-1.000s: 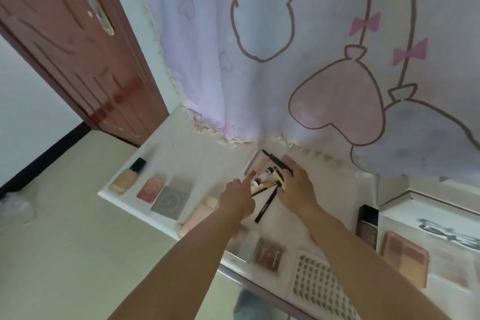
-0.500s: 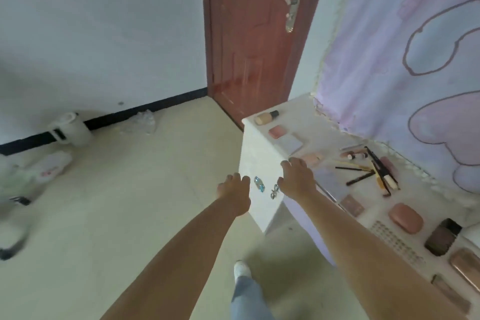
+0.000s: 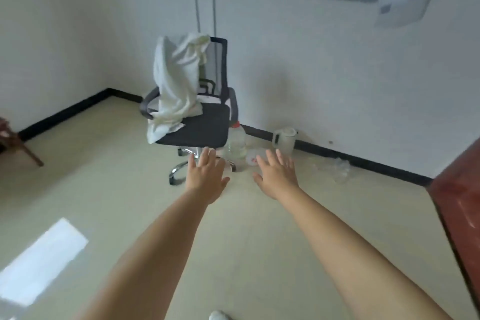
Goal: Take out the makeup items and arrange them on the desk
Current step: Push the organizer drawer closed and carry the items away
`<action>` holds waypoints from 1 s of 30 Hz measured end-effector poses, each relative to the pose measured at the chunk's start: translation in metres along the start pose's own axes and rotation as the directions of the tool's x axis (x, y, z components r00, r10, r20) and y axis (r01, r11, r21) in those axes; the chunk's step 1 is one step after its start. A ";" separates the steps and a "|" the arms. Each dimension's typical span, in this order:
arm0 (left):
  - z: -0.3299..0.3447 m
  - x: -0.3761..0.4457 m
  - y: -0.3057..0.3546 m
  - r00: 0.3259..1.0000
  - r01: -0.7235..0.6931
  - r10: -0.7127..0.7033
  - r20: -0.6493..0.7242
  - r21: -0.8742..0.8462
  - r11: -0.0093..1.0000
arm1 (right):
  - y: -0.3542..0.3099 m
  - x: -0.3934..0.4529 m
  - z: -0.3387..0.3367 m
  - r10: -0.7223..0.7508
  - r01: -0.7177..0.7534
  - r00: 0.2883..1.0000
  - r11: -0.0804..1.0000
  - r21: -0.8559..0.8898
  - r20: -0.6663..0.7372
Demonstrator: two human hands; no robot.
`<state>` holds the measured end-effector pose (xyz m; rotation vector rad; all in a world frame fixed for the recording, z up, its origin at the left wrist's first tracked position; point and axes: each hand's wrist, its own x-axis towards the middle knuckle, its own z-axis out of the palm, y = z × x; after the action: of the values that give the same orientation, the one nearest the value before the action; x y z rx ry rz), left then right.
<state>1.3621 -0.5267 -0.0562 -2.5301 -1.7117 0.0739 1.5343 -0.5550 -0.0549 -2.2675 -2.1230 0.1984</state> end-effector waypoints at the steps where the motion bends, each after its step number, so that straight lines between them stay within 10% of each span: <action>1: 0.001 0.008 -0.038 0.996 0.086 -0.086 0.015 -0.021 0.996 | -0.033 0.033 0.001 -0.067 0.067 0.998 0.998 0.011 0.012; 9: 0.017 -0.020 -0.304 0.733 0.675 -0.664 0.149 -0.028 0.738 | -0.320 0.185 0.021 -0.595 0.594 0.799 0.804 0.042 0.092; 17: 0.036 -0.075 -0.538 0.387 0.918 -0.907 0.164 0.027 0.396 | -0.582 0.264 0.039 -0.847 0.849 0.528 0.528 -0.012 0.057; 24: 0.036 -0.063 -0.725 0.289 0.954 -0.945 0.154 0.032 0.297 | -0.753 0.354 0.029 -0.838 0.839 0.544 0.543 -0.041 0.032; 30: 0.044 -0.005 -0.856 0.377 0.922 -0.914 0.147 0.039 0.386 | -0.864 0.454 0.024 -0.795 0.794 0.606 0.604 -0.076 0.016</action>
<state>0.5652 -0.2123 -0.0159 -1.1891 -2.9303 0.1345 0.7029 -0.0448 -0.0185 -1.0881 -2.9024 0.0554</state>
